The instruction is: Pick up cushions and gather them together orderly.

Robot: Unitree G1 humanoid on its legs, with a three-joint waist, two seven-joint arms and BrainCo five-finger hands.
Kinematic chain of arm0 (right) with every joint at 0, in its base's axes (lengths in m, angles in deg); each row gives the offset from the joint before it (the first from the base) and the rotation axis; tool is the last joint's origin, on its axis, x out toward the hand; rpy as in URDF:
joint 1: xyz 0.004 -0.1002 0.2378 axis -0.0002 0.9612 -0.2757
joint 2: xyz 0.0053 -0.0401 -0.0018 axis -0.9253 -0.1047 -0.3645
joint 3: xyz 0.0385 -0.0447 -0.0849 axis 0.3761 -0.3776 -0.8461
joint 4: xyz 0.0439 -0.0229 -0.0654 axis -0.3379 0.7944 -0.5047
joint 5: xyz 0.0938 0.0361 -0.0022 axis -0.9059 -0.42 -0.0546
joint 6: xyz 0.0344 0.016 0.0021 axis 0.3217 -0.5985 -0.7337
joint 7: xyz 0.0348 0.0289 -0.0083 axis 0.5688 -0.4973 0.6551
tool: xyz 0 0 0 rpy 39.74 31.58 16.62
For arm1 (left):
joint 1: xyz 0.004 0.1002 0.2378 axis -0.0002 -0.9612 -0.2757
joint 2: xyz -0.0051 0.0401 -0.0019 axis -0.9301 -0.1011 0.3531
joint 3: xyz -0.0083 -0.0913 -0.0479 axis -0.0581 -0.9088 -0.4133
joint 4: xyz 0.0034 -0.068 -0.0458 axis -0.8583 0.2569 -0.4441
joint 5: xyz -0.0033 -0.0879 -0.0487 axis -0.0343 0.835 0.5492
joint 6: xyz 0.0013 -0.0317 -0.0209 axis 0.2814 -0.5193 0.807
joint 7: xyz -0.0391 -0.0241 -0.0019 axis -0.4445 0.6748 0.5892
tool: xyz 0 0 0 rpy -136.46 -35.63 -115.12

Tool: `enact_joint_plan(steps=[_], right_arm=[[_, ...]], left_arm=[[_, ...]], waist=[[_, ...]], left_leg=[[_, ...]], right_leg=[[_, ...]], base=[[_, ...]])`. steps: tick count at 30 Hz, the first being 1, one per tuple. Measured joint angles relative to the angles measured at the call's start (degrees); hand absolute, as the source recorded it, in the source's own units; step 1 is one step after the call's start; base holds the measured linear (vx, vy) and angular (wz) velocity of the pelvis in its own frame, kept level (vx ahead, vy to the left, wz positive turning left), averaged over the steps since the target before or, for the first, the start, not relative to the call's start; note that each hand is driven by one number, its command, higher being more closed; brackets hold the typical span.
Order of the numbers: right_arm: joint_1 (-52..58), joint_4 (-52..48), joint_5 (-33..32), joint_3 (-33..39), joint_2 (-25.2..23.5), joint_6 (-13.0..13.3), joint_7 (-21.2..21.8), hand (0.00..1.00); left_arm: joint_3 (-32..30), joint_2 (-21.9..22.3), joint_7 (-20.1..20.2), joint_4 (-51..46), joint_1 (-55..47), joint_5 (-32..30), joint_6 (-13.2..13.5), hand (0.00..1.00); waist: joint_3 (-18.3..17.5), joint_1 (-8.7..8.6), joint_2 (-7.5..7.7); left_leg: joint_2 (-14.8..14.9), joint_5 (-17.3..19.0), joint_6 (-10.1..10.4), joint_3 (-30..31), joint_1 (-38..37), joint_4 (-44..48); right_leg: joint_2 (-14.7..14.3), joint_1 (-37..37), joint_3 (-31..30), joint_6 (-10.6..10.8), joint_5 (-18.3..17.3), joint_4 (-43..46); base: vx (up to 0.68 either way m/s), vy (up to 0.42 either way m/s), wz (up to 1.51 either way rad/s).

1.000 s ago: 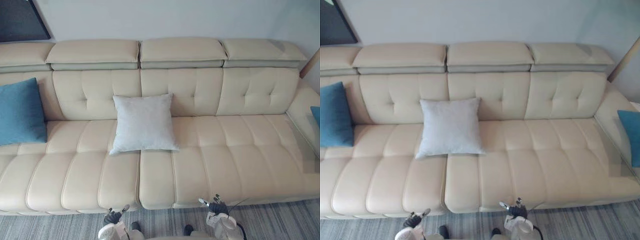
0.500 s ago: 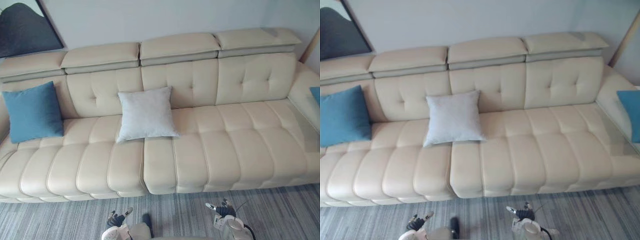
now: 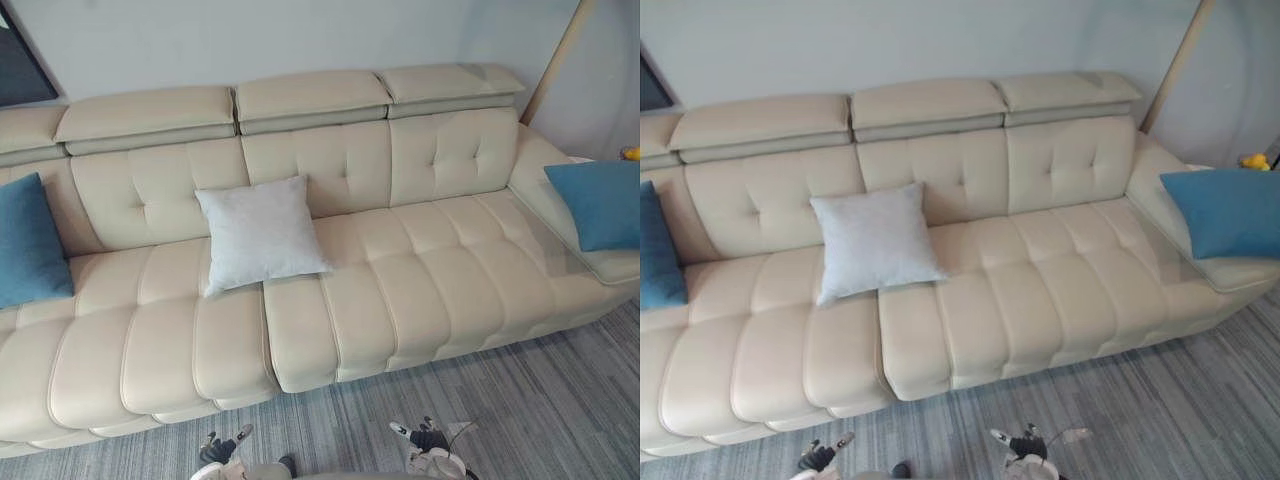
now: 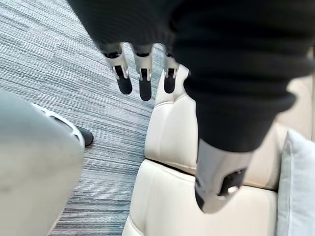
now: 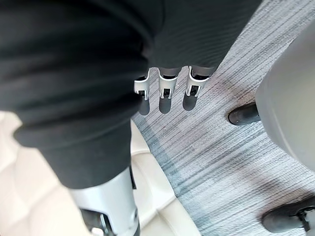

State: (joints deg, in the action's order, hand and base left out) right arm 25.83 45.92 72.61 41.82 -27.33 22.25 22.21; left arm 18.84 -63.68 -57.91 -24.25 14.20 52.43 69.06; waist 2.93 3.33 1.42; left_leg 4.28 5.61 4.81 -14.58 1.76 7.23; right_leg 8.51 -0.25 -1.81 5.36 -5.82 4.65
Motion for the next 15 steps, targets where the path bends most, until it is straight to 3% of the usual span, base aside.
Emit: enact_joint_plan(steps=[1,3,4,6,8,10,12,13,14,15], right_arm=[[-0.50,-0.02,0.00,0.43,0.16,0.05,0.01,0.00],[-2.35,0.05,0.05,0.42,0.53,0.08,0.00,0.00],[-3.51,0.09,0.10,0.44,0.80,0.09,-0.01,0.00],[-4.89,1.59,0.42,0.71,2.21,0.06,0.02,0.00],[-5.20,3.81,0.54,2.82,5.13,-0.04,-0.11,0.00],[-4.79,4.57,0.57,3.30,6.05,-0.05,-0.20,0.00],[-4.07,5.74,0.52,3.57,6.10,-0.27,-0.08,0.00],[-3.43,5.77,0.48,3.58,6.05,-0.43,-0.07,0.00],[-2.87,5.76,0.40,3.52,5.81,-0.69,-0.27,0.00],[-2.85,5.65,0.31,3.53,5.99,-0.70,-0.56,0.00]], left_arm=[[-0.53,0.27,-0.03,0.13,0.18,-0.66,-0.04,0.00],[-1.45,0.83,-0.01,0.68,1.08,-0.65,-0.12,0.00],[-1.58,0.54,0.01,1.34,1.48,-0.65,-0.24,0.00],[-0.91,0.19,0.10,1.57,2.24,-0.68,-0.43,0.00],[2.48,-0.08,0.34,1.54,3.27,-0.65,-0.33,0.00],[2.83,-0.64,0.36,1.59,3.41,-0.64,-0.27,0.00],[3.28,-1.45,0.62,1.64,3.34,-0.66,-0.30,0.00],[3.17,-1.98,0.80,1.65,3.38,-0.76,-0.36,0.00],[2.98,-1.43,1.47,1.69,3.17,-0.88,-0.41,0.00],[2.25,-1.09,1.78,1.21,3.17,-0.92,-0.31,0.00]], waist=[[-0.16,-0.04,-0.68],[0.12,0.14,-1.65],[0.34,0.16,-1.76],[0.97,-0.06,-2.37],[2.35,-0.33,-3.80],[2.78,-0.21,-4.51],[3.29,-0.23,-3.62],[3.73,-0.35,-3.39],[4.98,-0.22,-3.06],[5.24,0.01,-3.29]], left_leg=[[1.46,0.50,0.38,-2.70,-0.23,0.02],[4.25,0.77,0.34,-7.13,-0.13,-0.20],[5.35,0.94,0.09,-9.01,0.01,-0.19],[6.08,1.14,0.16,-11.89,-0.69,-0.38],[6.22,1.83,1.23,-16.19,-4.69,-0.61],[6.81,2.62,2.36,-16.44,-6.72,0.49],[10.62,3.37,3.24,-15.34,-4.10,12.44],[13.14,3.26,1.52,-12.63,-0.47,22.22],[15.65,3.99,-2.80,-6.74,4.79,34.99],[15.39,5.58,-3.10,-3.79,7.01,38.96]], right_leg=[[-1.38,-1.78,-0.47,-0.50,1.42,0.08],[-4.14,-5.45,5.21,-2.89,5.07,0.45],[-4.94,-7.66,12.96,-4.89,6.45,0.20],[-3.53,-8.80,26.28,-8.42,3.88,0.97],[-0.24,-7.63,38.42,-9.10,0.97,5.38],[-1.88,-7.11,34.49,-7.74,0.19,5.93],[-3.29,-6.99,30.71,-8.04,-1.77,6.09],[-4.22,-6.16,29.37,-8.34,-2.31,5.83],[-5.87,-4.41,27.11,-9.47,-3.14,5.98],[-6.47,-3.85,25.82,-10.20,-3.60,6.38]], base=[[0.13,-0.092,-1.55],[0.08,-0.063,-1.65],[0.07,-0.093,-1.56],[0.07,-0.144,-1.47],[0.07,-0.087,-1.31],[0.11,-0.094,-1.10],[0.14,-0.230,-1.01],[0.16,-0.255,-0.90],[0.15,-0.184,-0.78],[0.17,-0.105,-0.94]])
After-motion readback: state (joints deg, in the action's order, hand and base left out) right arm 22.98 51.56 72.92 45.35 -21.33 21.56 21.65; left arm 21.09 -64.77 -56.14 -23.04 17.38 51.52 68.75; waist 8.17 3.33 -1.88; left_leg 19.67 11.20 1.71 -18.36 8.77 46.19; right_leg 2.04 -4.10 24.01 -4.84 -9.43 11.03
